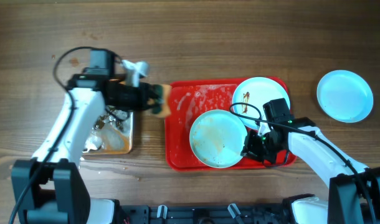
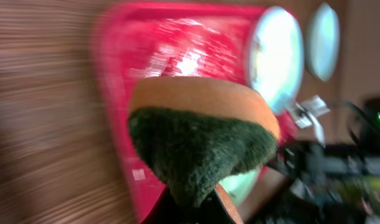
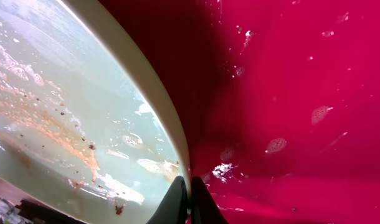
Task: Clean dirty plates on tray and stack at the side
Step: 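Scrub the plate surface with the sponge in the left gripper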
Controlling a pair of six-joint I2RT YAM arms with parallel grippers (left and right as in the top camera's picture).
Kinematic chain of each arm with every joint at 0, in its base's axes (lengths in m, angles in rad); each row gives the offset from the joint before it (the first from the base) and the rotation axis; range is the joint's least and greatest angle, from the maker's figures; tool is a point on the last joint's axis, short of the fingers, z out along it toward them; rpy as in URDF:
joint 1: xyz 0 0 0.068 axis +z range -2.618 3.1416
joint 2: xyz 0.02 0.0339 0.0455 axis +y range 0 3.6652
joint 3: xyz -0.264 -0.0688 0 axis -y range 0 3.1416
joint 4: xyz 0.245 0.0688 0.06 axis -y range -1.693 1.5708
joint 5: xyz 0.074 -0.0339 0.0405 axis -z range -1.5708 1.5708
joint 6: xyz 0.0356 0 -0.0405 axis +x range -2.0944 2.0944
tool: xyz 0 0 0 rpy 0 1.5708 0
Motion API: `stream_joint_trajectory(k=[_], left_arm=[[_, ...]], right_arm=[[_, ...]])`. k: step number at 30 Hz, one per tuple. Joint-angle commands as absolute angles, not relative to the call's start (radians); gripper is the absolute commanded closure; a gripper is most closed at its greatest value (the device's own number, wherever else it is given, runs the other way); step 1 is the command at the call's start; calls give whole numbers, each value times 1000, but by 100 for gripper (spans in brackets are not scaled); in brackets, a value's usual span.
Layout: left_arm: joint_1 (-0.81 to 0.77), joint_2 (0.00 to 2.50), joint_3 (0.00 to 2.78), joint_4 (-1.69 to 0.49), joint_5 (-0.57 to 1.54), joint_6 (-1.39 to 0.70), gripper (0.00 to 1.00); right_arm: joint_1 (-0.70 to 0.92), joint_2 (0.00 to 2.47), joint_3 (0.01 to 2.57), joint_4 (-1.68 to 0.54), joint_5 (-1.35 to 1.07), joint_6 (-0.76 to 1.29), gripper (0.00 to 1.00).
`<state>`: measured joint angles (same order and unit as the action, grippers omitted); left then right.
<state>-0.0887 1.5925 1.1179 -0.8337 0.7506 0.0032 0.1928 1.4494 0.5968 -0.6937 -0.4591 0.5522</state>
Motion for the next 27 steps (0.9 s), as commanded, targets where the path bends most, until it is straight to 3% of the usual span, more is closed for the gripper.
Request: stream_joint_trajectory(k=[1,6,12,22,27], left_arm=[[-271,1633,1126,-815,857,44,96],[-509,1777,1126,-722,912,-15,96],[-676,1918,1126,-654,979,-15,96],[-680,2122,1126,-398,938,-123,96],[-631,2152,1126,-447,739,-202,96]], right_arm=[[191,1463,579,-694,-427,532,96],[191,1463,579,-693,-428,549,96],[191,1463,579,-695,-427,550,96],[191,1463,579,-715,-427,553,96],[191,1463,579,-720,-427,553,95]])
